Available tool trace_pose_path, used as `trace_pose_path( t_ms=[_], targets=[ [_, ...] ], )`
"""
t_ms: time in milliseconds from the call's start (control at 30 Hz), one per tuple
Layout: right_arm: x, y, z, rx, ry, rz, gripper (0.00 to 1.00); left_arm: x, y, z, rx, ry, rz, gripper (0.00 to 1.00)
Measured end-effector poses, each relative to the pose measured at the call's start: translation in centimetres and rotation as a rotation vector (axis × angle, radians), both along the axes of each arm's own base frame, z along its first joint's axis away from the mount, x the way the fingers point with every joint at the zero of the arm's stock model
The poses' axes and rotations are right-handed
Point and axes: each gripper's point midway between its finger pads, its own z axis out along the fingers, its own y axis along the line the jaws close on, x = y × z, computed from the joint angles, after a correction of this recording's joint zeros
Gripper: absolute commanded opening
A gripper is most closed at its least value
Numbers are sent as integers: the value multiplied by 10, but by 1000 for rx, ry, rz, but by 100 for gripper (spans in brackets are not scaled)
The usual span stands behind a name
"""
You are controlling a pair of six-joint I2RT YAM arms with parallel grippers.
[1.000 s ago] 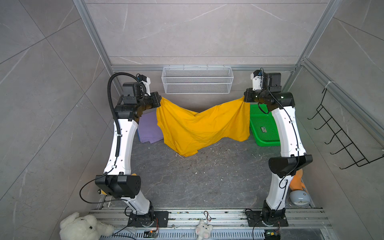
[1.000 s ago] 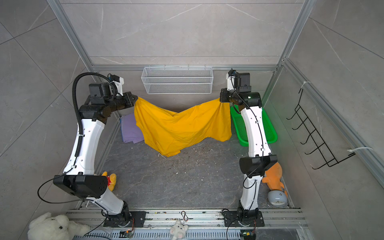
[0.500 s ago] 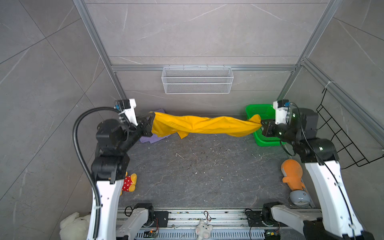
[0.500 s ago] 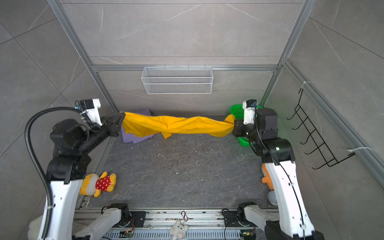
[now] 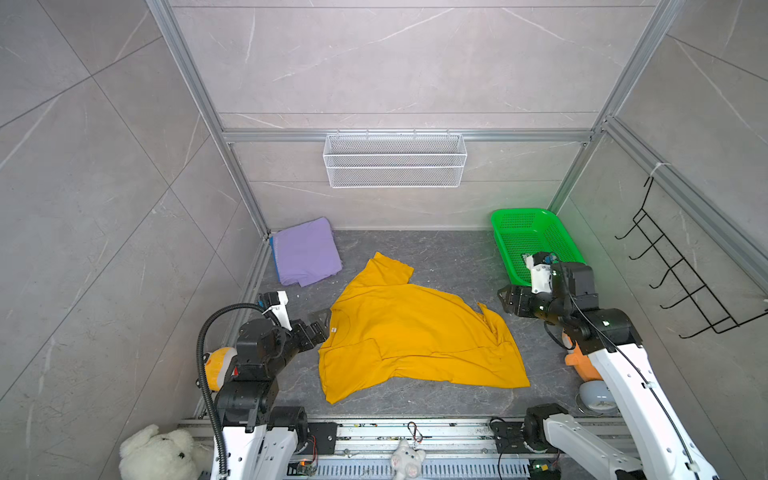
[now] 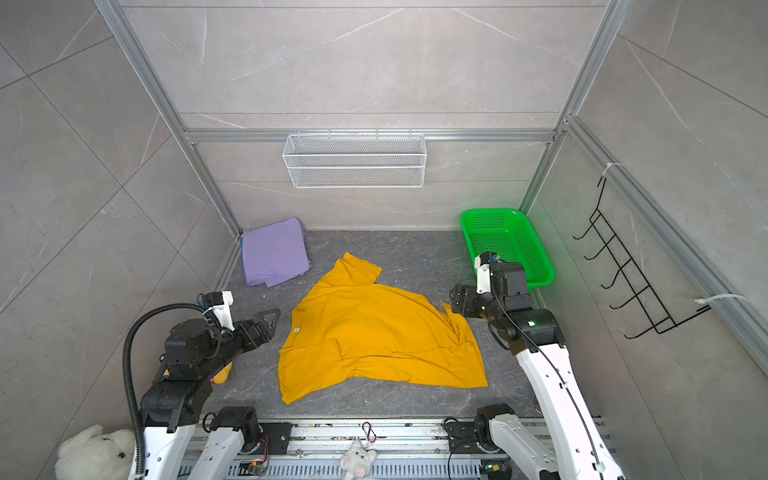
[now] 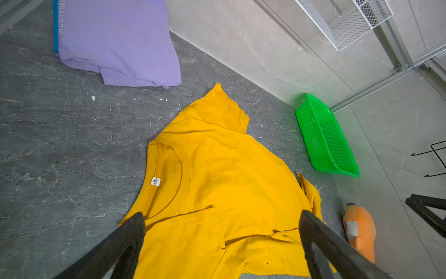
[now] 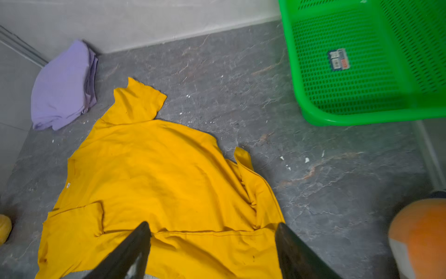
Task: Fold and stack t-shirts
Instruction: Flatten out the T-shirt at the center of the table.
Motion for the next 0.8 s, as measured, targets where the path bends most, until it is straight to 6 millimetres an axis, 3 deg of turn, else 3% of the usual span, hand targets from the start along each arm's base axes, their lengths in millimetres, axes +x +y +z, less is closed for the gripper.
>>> trace_pose_path(
  t_ms=[67, 167, 300, 367, 433, 600, 800],
  targets=[
    [2, 11, -21, 2, 46, 37, 82, 11, -2, -14, -11, 68, -3, 100],
    [-3, 27, -62, -11, 140, 90, 82, 24, -5, -48, -27, 205, -4, 92],
    [-11, 47, -111, -29, 263, 143, 82, 23, -9, -110, -46, 420, 0, 70],
    [-14, 57, -127, -40, 307, 166, 82, 20, -11, -130, -43, 496, -2, 57],
    [-12, 67, -135, -44, 321, 184, 82, 20, -15, -143, -30, 551, -9, 50],
    [-4, 81, -138, -34, 303, 203, 82, 19, -19, -172, 25, 646, -7, 50],
    [0, 87, -139, -30, 289, 212, 82, 13, -10, -198, 79, 703, 37, 52]
  ],
)
